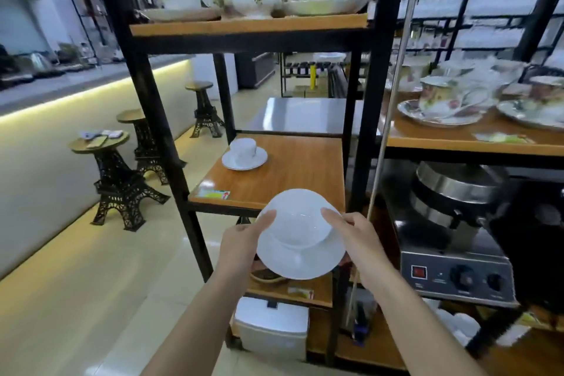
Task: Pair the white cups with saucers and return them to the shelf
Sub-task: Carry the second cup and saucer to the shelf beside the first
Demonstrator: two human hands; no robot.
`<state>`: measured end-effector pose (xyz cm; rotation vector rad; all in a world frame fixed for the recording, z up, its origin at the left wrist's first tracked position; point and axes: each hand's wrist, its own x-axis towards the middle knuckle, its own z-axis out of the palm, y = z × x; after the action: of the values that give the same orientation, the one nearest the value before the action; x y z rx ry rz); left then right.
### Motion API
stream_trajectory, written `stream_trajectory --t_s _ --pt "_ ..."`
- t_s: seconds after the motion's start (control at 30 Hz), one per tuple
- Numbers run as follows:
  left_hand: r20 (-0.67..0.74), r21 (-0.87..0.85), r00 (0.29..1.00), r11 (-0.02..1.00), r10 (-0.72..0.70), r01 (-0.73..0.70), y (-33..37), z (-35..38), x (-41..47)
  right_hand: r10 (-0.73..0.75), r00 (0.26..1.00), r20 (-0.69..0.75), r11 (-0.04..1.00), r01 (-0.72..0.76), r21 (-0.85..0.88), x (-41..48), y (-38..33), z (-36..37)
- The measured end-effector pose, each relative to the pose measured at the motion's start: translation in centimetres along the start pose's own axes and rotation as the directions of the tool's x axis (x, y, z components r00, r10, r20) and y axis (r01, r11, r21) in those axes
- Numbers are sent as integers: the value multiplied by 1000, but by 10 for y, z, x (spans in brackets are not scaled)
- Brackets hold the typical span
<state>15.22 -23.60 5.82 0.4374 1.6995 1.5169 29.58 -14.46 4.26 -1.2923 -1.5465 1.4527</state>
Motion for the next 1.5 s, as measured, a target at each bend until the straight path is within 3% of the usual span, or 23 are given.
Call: stream_trajectory --t_s 0.37,0.63,1.0,1.23,1.5 --pt "-88 -90 996 996 -2 -6 34 49 137 82 996 -26 993 -79 82 151 -25 20" --pt "8 -69 998 996 -61 62 49 66 224 126 968 -218 987 -99 130 227 -28 49" --pt "167 144 978 984 -128 104 52 75 313 160 915 -369 987 -143 72 278 -26 65" --pt "221 230 961 966 -167 115 49 80 333 194 873 -448 981 -166 101 292 -23 69" --pt "223 278 964 957 -145 79 46 86 346 168 872 -460 986 -160 56 302 -16 69"
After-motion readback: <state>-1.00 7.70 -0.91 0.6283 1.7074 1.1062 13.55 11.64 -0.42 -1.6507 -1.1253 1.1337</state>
